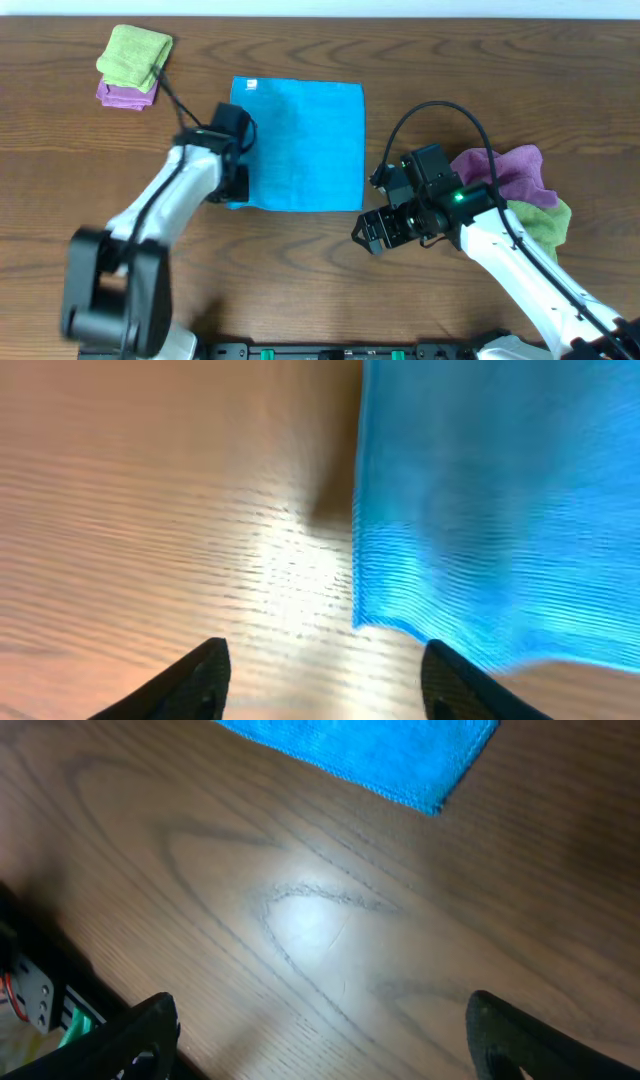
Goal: Fold the cloth
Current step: 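Move both grippers to the near corners of the blue cloth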
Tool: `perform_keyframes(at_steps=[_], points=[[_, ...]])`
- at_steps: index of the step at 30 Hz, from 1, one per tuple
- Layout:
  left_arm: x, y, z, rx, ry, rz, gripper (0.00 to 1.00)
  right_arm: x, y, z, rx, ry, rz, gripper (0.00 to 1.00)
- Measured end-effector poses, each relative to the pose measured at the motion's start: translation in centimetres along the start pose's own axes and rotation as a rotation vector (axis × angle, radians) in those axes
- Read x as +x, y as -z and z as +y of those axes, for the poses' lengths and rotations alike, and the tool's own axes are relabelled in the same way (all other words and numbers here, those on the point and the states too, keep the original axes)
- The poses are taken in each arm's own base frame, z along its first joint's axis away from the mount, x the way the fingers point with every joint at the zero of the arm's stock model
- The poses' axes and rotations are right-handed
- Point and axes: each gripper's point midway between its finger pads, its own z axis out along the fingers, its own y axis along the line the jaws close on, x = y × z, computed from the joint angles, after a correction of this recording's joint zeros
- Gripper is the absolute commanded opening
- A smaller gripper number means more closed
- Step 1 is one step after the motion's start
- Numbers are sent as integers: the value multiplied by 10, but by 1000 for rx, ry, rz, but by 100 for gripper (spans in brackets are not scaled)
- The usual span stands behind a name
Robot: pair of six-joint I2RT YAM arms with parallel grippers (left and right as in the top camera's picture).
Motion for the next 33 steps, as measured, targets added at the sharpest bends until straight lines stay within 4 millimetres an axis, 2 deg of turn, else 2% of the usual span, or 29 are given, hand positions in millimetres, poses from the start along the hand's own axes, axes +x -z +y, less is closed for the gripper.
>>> perform_keyframes(at_steps=[3, 4, 8, 11, 15, 21, 24, 28, 33], points=[[-10, 22, 1, 68, 40, -57, 64, -5, 0, 0, -3, -1, -20, 75], [-10, 22, 1, 85, 50, -52, 64, -7, -1, 0, -4, -1, -24, 71], [-9, 18, 4, 171, 93, -17, 64, -14, -10, -5, -14, -21, -29, 65], [-12, 18, 7, 236, 118, -10, 64, -19, -21, -11, -39, -50, -22, 56], [-13, 15, 12, 331, 148, 1, 75, -22, -40, -17, -85, -86, 7, 59], [3, -5, 3, 460, 172, 47, 71, -26, -54, -33, -126, -153, 16, 62], [9, -13, -4, 494, 169, 46, 68, -27, -63, -38, -136, -170, 23, 59], [19, -21, -12, 534, 177, 62, 67, -27, -76, -39, -167, -186, 37, 56], [24, -25, -14, 543, 185, 71, 65, -32, -80, -36, -211, -196, 25, 56]])
